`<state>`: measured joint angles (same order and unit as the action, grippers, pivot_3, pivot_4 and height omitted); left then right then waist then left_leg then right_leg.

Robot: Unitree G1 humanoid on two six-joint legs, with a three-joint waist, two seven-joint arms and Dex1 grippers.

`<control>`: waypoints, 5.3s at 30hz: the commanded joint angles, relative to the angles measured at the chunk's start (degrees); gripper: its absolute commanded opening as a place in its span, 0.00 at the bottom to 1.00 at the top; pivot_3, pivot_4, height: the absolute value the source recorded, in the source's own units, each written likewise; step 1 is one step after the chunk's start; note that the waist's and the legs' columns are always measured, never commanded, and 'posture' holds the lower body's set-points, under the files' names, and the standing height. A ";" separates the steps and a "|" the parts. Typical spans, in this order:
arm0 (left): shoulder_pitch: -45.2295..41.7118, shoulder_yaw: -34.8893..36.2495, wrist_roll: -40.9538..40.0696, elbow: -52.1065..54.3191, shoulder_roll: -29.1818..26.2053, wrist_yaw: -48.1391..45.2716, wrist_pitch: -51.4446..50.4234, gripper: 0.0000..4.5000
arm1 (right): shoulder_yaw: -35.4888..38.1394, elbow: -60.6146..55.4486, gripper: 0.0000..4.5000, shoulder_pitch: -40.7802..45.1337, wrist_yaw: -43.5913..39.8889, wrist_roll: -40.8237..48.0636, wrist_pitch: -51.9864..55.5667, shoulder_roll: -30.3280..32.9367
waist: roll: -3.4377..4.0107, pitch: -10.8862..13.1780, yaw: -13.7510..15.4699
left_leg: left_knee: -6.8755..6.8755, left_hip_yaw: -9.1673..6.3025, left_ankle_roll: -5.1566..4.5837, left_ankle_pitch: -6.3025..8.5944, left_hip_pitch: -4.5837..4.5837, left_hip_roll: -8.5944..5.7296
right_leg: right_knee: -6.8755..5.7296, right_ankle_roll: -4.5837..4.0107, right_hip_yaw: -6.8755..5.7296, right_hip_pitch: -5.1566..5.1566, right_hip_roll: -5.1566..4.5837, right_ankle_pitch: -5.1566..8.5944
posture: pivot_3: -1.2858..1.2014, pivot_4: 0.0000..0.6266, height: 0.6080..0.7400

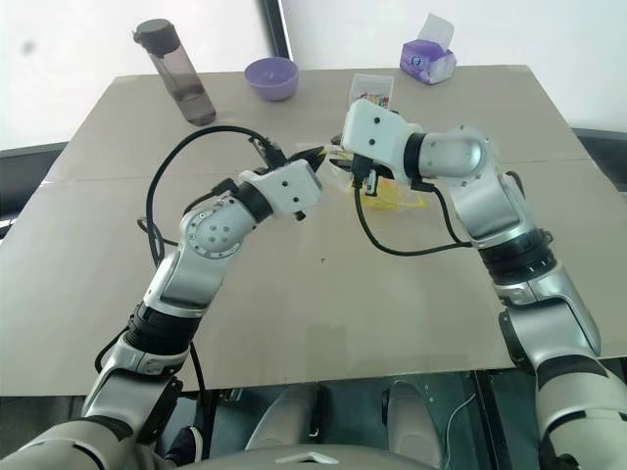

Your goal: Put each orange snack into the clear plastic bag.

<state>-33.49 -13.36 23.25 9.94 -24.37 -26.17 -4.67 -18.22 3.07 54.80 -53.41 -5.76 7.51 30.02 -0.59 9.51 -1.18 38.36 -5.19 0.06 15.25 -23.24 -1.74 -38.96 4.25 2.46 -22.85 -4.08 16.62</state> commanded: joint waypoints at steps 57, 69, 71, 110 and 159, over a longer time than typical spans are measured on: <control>-0.66 0.98 -0.05 1.34 0.06 0.52 -0.18 0.00 | 1.76 -1.89 0.20 -0.94 1.22 -0.10 -2.79 -0.03 | 0.00 0.00 -0.06 | 0.00 0.00 0.00 0.00 0.00 0.00 | 0.00 0.00 0.00 0.00 0.00 0.00 | 0.52 0.24 1.00; -0.72 0.93 -0.09 1.31 0.14 0.60 -0.17 0.00 | 1.79 -1.34 0.05 -1.04 1.57 -0.78 -2.69 0.29 | 0.00 0.00 -0.07 | 0.00 0.00 0.00 0.00 0.00 0.00 | -0.01 0.00 0.00 0.00 0.00 0.00 | 0.52 0.24 1.00; -0.75 0.95 -0.01 1.25 0.11 0.67 -0.16 0.00 | 1.79 -1.12 0.05 -0.97 1.66 -0.90 -2.78 0.30 | 0.00 0.00 -0.07 | 0.00 0.00 0.00 0.00 0.00 0.00 | -0.01 0.00 0.00 0.00 0.00 0.00 | 0.52 0.24 1.00; -0.50 1.56 1.08 0.64 -0.09 1.76 -0.36 0.00 | 3.06 -1.63 0.44 0.50 3.34 0.06 -2.24 -1.91 | 0.00 0.00 -1.18 | 0.00 0.00 0.00 0.00 0.01 0.00 | -0.03 0.00 0.01 0.00 0.00 0.00 | 0.52 0.24 1.00; -0.31 1.40 1.44 0.94 -0.16 1.00 0.49 0.00 | 2.43 -0.87 0.01 -0.45 4.36 -1.39 -1.22 -2.72 | 0.00 0.00 -1.18 | 0.00 0.00 0.00 0.00 0.01 0.00 | -0.03 0.00 0.01 0.00 0.00 0.00 | 0.52 0.24 1.00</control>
<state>-33.48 -12.03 24.54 9.36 -24.33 -25.30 -4.66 -17.06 3.78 53.44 -49.66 -6.80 6.22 26.87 -0.59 9.51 -2.36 38.36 -5.19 0.06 15.25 -23.23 -1.75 -38.98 4.25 2.47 -22.85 -4.08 16.62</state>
